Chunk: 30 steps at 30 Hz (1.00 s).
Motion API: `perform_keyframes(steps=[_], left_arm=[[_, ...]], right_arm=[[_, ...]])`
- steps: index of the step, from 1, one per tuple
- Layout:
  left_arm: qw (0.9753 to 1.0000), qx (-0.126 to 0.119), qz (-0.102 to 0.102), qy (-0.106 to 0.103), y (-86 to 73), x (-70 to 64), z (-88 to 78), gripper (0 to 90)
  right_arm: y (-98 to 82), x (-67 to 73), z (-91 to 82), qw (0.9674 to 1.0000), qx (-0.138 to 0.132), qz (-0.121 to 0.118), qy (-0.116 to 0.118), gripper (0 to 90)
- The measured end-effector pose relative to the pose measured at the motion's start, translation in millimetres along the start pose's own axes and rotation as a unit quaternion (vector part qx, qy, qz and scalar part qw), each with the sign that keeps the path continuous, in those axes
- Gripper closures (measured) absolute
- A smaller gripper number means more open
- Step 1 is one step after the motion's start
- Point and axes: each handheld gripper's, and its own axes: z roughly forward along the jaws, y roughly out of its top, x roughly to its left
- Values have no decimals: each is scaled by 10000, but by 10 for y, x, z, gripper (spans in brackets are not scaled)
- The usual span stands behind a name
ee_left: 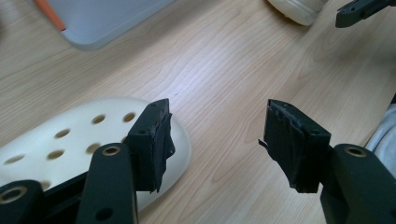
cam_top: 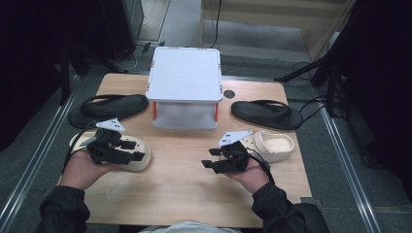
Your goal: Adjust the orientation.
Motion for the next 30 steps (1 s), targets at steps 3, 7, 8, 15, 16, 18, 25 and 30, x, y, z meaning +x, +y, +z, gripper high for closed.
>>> perform_keyframes(steps=[3,7,8,15,16,18,25,30], left_arm=[[9999,-50,-103,37,-29,38,-62,415],[9997,-107,-177,151,-71,80,-160,415],[9996,-105,-196,183,-82,95,-185,414],[9979,-221,-337,500,-166,197,-409,413],[9977,-235,-385,514,-180,220,-432,411],[9963,-194,-560,623,-236,317,-485,407],[9911,17,-855,1015,-354,522,-464,403],[9892,275,-990,1041,-360,591,-277,400]], right_arm=[[8,-9,5,10000,5,-7,23,484],[22,-12,27,10000,32,-18,42,488],[26,-13,33,10000,43,-38,47,488],[41,8,69,9999,85,-130,53,482],[42,10,72,9999,103,-133,36,482],[42,12,78,9998,100,-143,29,481],[38,19,92,9998,148,-158,47,476],[37,27,99,9996,174,-211,12,476]])
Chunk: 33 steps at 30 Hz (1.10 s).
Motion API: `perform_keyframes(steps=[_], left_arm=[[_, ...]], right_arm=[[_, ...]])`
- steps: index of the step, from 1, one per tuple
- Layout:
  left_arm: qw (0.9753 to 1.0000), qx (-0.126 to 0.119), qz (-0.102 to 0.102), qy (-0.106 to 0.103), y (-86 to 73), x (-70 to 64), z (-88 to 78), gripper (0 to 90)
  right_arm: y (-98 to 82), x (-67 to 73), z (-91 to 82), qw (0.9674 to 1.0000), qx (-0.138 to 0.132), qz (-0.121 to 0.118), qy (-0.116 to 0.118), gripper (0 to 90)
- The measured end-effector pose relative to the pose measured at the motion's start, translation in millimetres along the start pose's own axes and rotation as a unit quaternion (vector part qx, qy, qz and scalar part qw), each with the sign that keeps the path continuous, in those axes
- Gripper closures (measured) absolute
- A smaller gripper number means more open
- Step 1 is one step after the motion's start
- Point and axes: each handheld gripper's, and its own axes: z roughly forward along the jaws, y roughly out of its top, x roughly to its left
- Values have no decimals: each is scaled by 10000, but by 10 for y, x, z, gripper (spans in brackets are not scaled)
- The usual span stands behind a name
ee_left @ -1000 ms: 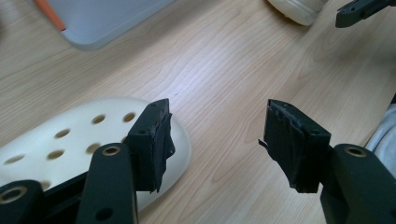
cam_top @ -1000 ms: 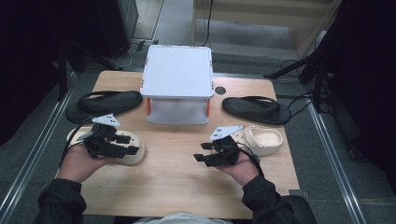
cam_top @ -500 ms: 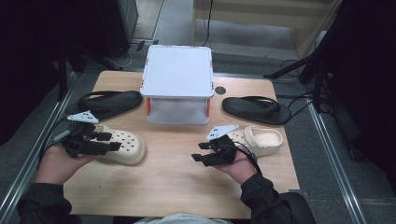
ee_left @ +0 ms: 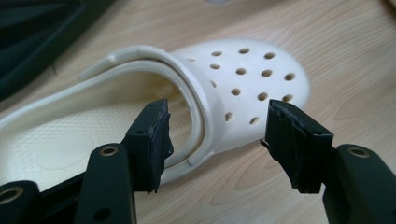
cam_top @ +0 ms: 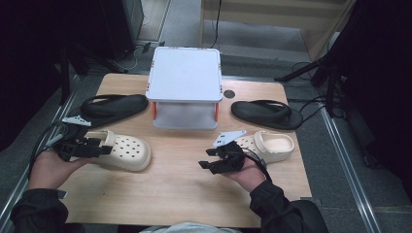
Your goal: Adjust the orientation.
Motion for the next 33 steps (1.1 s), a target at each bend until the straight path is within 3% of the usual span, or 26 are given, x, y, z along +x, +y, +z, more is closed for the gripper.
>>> perform_keyframes(steps=[4,8,16,24,30,31,33], left_arm=[[9999,51,-132,-16,30,29,90,412],[9995,216,-72,-209,65,54,249,436],[9978,321,-44,-587,134,80,353,528],[9951,357,-357,-849,157,104,329,681],[9953,411,-198,-854,218,-47,244,766],[9960,413,-57,-796,245,-120,200,771],[9965,348,-17,-760,266,-169,163,777]], right_arm=[[-2,0,7,10000,15,-4,-19,476],[3,17,5,10000,-14,-16,31,475],[-6,19,18,10000,29,-57,3,473],[-10,63,15,9999,23,-124,85,466],[-7,60,-5,9998,-53,-187,91,465],[-4,59,-5,9998,-55,-182,94,465],[-2,62,-5,9997,-77,-189,96,465]])
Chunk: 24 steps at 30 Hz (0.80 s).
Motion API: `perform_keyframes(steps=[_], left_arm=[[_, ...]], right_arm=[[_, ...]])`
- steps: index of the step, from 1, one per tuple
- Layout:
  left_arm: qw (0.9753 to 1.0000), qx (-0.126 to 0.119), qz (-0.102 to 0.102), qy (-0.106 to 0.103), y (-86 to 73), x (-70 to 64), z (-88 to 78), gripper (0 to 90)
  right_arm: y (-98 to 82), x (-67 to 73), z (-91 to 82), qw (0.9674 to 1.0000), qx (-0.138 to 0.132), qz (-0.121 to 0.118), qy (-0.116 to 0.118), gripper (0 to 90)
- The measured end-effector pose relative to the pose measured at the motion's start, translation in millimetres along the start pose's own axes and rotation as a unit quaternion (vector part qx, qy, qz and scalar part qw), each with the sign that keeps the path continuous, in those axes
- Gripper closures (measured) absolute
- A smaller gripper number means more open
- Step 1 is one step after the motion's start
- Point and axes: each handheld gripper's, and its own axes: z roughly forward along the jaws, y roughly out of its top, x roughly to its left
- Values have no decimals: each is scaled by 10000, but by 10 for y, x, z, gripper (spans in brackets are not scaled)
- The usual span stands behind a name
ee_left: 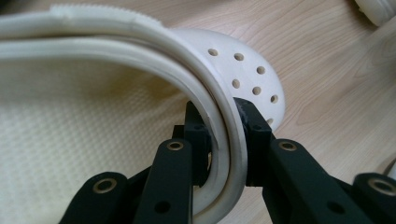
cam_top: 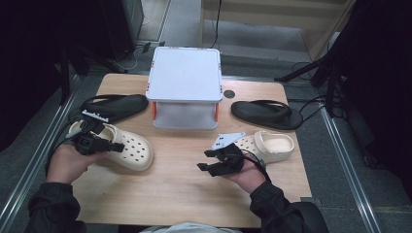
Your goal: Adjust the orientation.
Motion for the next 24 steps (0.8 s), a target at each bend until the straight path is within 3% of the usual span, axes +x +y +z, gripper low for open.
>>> perform_keyframes(steps=[4,8,11,13,24], left_arm=[[9998,-152,-89,-123,24,-83,-60,776],[9997,-229,-15,-101,71,-205,-100,775],[9991,-292,54,-305,103,-311,-86,774],[9984,-330,85,-450,131,-388,-52,773],[9979,-227,244,-552,287,-783,223,771]], right_arm=[[1,4,-9,10000,-18,-12,5,465],[6,1,-27,10000,-72,-6,-8,465],[11,15,-34,9999,-128,9,31,465],[20,21,-39,9998,-180,10,42,465],[16,15,-139,9993,-376,38,-12,465]])
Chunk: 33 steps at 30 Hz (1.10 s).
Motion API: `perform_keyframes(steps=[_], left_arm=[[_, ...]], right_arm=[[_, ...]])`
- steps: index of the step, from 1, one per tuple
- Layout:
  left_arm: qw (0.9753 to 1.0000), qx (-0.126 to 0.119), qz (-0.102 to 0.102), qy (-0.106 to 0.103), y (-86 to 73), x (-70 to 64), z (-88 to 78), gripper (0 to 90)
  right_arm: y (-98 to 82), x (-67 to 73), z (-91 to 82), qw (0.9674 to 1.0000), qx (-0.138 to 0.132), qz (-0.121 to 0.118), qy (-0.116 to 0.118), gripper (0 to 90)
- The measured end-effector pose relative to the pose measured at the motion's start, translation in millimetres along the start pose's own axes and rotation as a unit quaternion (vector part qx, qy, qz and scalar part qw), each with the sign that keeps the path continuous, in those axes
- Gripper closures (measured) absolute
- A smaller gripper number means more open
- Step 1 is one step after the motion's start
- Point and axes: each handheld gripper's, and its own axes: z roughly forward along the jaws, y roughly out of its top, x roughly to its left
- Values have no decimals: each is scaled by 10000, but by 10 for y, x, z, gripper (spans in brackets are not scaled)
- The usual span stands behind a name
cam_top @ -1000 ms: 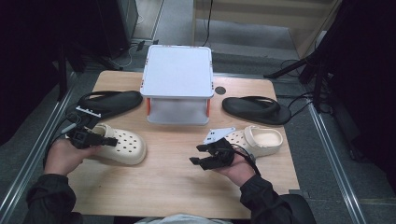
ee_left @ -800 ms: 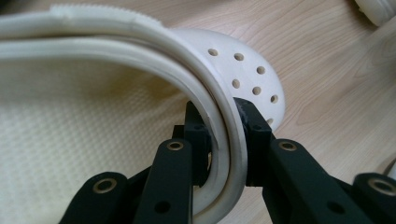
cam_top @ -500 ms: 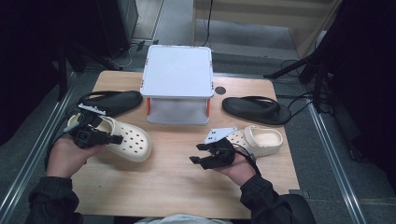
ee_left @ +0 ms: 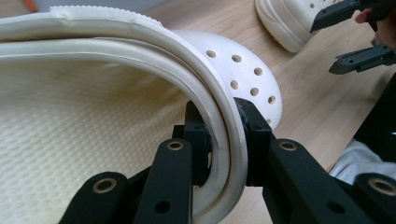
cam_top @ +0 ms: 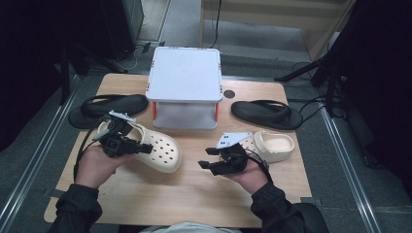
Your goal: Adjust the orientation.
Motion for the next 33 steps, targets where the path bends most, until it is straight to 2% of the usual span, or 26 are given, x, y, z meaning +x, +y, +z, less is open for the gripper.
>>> perform_keyframes(steps=[7,11,14,16,23,26,28,31,33], left_arm=[[9998,62,45,-171,50,-147,178,771],[9995,105,61,-292,64,-242,339,767],[9995,159,130,-257,70,-291,478,765],[9992,235,152,-283,83,-288,545,765],[9984,363,4,-442,107,-216,710,742],[9983,453,69,-359,117,-193,731,688],[9980,483,128,-383,121,-183,730,676],[9983,454,162,-342,132,-188,709,655],[9980,499,233,-313,145,-182,679,596]], right_arm=[[-10,-6,-29,10000,-47,18,-40,464],[-20,-9,-48,9999,-62,56,-67,465],[-29,-10,-60,9999,-100,65,-86,470],[-37,-6,-62,9999,-92,74,-118,475],[-62,4,-33,9998,-39,128,-146,474],[-82,22,-23,9998,7,124,-183,474],[-87,29,-23,9997,11,157,-198,480],[-91,41,-34,9996,-26,194,-217,485],[-94,49,-45,9994,-41,254,-226,485]])
